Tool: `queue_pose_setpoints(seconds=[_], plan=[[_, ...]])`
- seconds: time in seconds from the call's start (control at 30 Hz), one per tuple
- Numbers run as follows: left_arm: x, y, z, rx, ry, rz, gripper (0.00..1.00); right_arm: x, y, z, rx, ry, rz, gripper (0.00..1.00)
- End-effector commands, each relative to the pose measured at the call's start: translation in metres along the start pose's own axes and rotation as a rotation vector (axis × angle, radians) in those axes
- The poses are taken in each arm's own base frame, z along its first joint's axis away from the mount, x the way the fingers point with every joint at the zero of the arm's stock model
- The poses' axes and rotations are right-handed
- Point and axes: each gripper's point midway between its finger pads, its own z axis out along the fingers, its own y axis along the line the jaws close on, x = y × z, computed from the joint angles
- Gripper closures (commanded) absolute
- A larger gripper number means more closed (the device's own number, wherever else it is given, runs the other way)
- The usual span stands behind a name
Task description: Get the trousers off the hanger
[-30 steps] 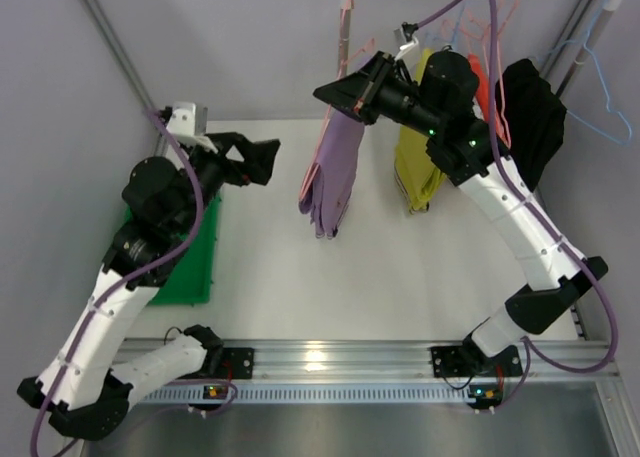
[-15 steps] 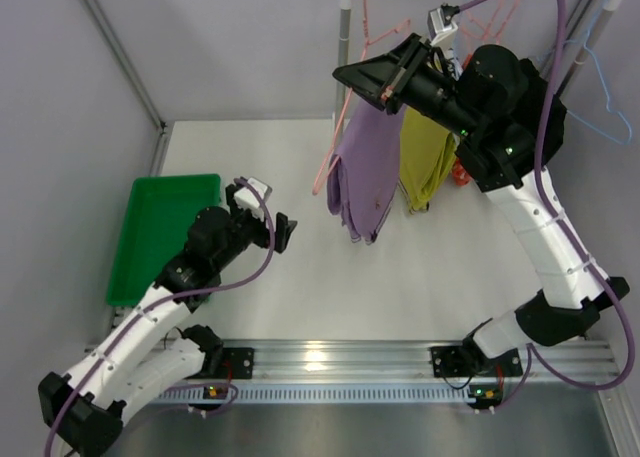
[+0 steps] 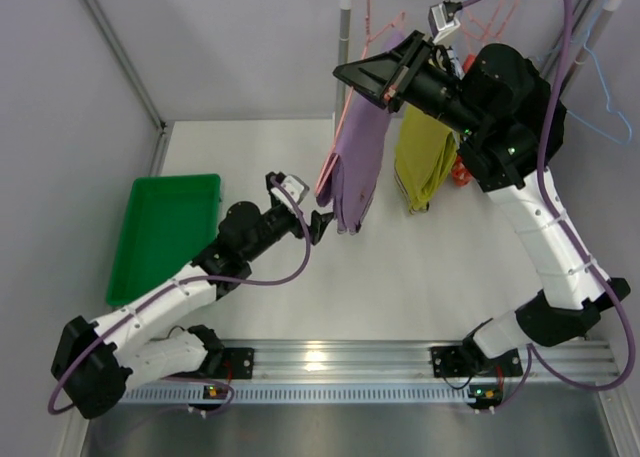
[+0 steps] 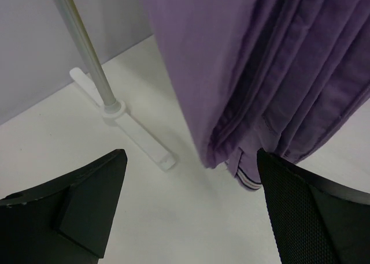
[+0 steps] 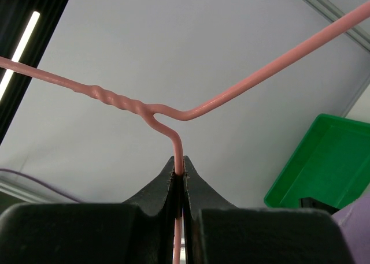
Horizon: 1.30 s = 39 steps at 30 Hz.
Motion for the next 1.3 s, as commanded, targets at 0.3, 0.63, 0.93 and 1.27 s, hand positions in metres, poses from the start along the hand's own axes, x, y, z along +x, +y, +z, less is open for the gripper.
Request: queue_pose_setpoints(seconds=[0.3,0.63,0.93,1.27], plan=[[-0.071,0.041,0.018,-0.220,-0.266,0.112,0.01,-0.028,0.082,-0.025,-0.246,-0.097,-0.113,1.00],[-0.116,0.020,0.017,-0.104,-0.363,0.060,0.01,-0.027,0.075,-0.022,-0.234,-0.098,-0.105,1.00],[-0.108,-0.022,0.019,0.005,-0.333,0.047,0.01,-0.040,0.073,-0.020,-0.225,-0.136,-0.128,1.00],[-0.116,-0.009,0.021,-0.125,-0.367,0.075,0.01,-0.037,0.065,-0.018,-0.209,-0.123,-0.097,1.00]])
